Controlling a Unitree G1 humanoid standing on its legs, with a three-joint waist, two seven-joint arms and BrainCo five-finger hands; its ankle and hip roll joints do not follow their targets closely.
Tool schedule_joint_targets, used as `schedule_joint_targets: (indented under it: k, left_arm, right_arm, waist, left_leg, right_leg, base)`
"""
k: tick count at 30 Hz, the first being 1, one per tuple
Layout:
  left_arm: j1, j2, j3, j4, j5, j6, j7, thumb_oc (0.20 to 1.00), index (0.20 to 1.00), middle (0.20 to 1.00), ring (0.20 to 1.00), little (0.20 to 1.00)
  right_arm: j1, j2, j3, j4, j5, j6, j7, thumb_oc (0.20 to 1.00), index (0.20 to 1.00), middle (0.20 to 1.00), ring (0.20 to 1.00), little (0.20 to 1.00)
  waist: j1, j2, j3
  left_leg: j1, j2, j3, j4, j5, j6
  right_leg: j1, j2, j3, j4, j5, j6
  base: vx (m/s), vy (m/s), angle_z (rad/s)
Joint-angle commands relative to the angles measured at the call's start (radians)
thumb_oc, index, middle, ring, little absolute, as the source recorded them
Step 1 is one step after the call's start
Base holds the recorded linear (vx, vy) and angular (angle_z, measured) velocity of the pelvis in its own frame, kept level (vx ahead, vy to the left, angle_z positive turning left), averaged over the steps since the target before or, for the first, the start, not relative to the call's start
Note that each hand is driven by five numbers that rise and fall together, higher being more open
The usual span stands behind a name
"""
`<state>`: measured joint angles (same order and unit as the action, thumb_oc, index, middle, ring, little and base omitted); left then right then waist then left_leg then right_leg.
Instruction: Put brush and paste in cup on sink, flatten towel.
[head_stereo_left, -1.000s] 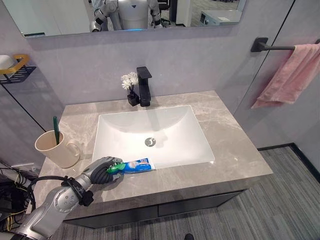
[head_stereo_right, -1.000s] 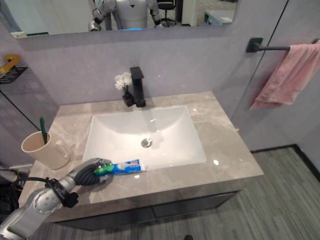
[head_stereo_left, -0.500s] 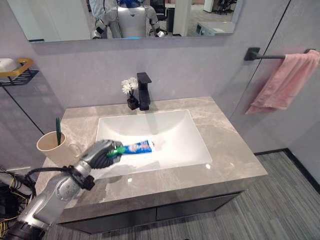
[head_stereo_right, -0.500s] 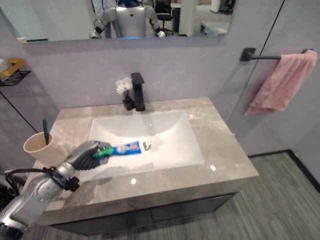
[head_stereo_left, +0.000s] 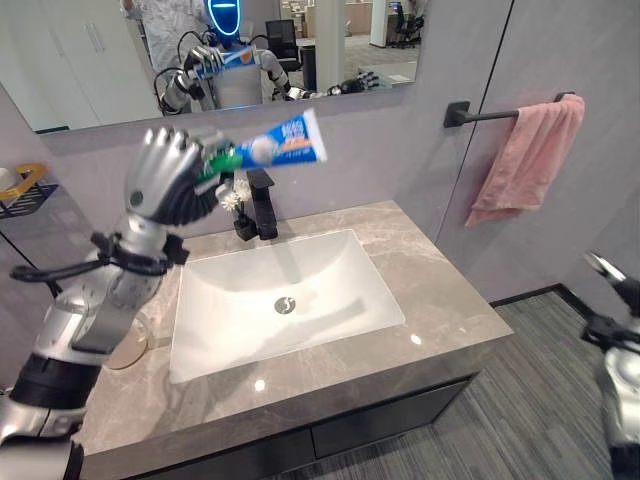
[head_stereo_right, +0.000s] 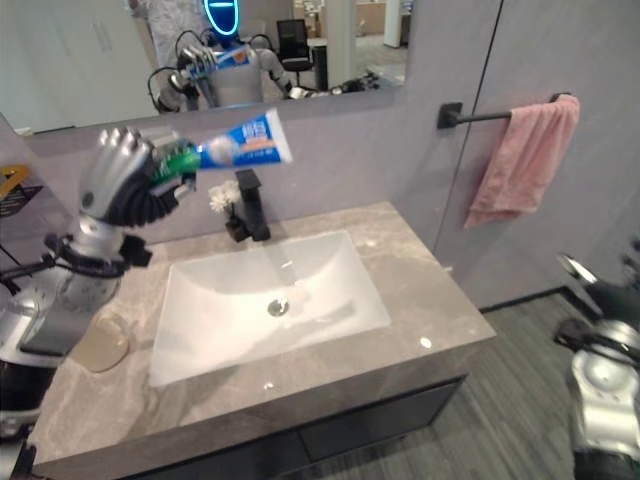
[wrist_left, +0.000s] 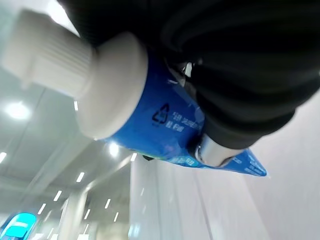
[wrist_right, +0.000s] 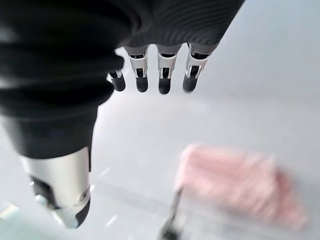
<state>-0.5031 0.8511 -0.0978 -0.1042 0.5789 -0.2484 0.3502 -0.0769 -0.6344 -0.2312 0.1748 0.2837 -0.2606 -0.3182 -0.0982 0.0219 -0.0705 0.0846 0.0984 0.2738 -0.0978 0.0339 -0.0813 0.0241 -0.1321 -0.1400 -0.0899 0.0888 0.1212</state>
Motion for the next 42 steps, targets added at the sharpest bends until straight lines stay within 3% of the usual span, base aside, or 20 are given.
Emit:
schedule_joint_targets:
  k: [1,3,5,14,18,23,42]
  left_arm:
    - [-0.189,0.027,-0.006,0.009,0.023,0.034,0.079,0.200,0.200,0.200,0.200,0.200]
    - [-0.238,-0.004,-0.037,0.005,0.011,0.033,0.093,0.200,0.200,0.200,0.200,0.200]
    - [-0.298,-0.034,-0.092,0.027,-0.006,0.042,0.101,0.200,0.200,0.200,0.200,0.200]
    - [-0.367,-0.086,-0.148,0.007,-0.039,0.053,0.141,0.200,0.200,0.200,0.200,0.200]
    - [-0.367,-0.107,-0.174,-0.002,-0.076,0.044,0.145,0.200,0.200,0.200,0.200,0.200]
    - [-0.349,-0.111,-0.198,0.000,-0.085,0.036,0.150,0.200,0.200,0.200,0.200,0.200]
    - [-0.256,-0.128,-0.219,-0.012,-0.196,-0.015,0.110,0.200,0.200,0.200,0.200,0.200]
  right_arm:
    - [-0.149,-0.053,0.122,-0.116,0.076,-0.034,0.186,1.000,1.000,1.000,1.000,1.000]
    - [-0.217,-0.033,0.230,-0.127,0.201,-0.029,0.283,1.000,1.000,1.000,1.000,1.000]
    - [-0.327,0.034,0.378,-0.101,0.296,-0.010,0.316,1.000,1.000,1.000,1.000,1.000]
    - [-0.551,0.280,0.597,-0.091,0.499,-0.020,0.350,1.000,1.000,1.000,1.000,1.000]
    - [-0.628,0.349,0.657,-0.097,0.575,-0.033,0.370,1.000,1.000,1.000,1.000,1.000]
    - [-0.686,0.392,0.677,-0.131,0.678,-0.057,0.402,1.000,1.000,1.000,1.000,1.000]
    - [-0.758,0.452,0.661,-0.212,0.715,-0.126,0.366,1.000,1.000,1.000,1.000,1.000]
  waist:
    - [0.015,-0.049,-0.023]
    - [0.026,-0.054,-0.025]
    - [0.045,-0.057,-0.027]
    - [0.081,-0.058,-0.023]
    - [0.096,-0.060,-0.022]
    - [0.112,-0.067,-0.018]
    - [0.146,-0.101,0.003]
  left_leg:
    - [0.028,0.082,-0.011,0.011,-0.006,-0.060]
    - [0.031,0.082,-0.010,0.011,-0.004,-0.060]
    - [0.032,0.084,-0.011,0.011,0.000,-0.061]
    - [0.032,0.086,-0.019,0.011,0.006,-0.063]
    - [0.027,0.086,-0.026,0.011,0.010,-0.064]
    - [0.021,0.084,-0.038,0.011,0.011,-0.065]
    - [-0.013,0.052,-0.074,0.011,0.006,-0.047]
  right_leg:
    - [-0.017,-0.080,0.004,0.003,0.104,0.084]
    - [-0.016,-0.080,0.004,0.003,0.102,0.082]
    - [-0.012,-0.080,0.000,0.003,0.101,0.081]
    - [-0.003,-0.080,-0.012,0.003,0.094,0.078]
    - [0.001,-0.082,-0.022,0.003,0.094,0.076]
    - [0.010,-0.085,-0.036,0.003,0.091,0.074]
    - [0.009,-0.118,-0.069,0.003,0.115,0.085]
  base:
    - [-0.02,0.000,-0.07]
    - [-0.03,-0.001,-0.08]
    - [-0.03,-0.004,-0.01]
    - [0.00,0.002,0.02]
    - [0.00,0.006,0.08]
    - [0.00,0.016,0.05]
    - [0.00,0.029,0.08]
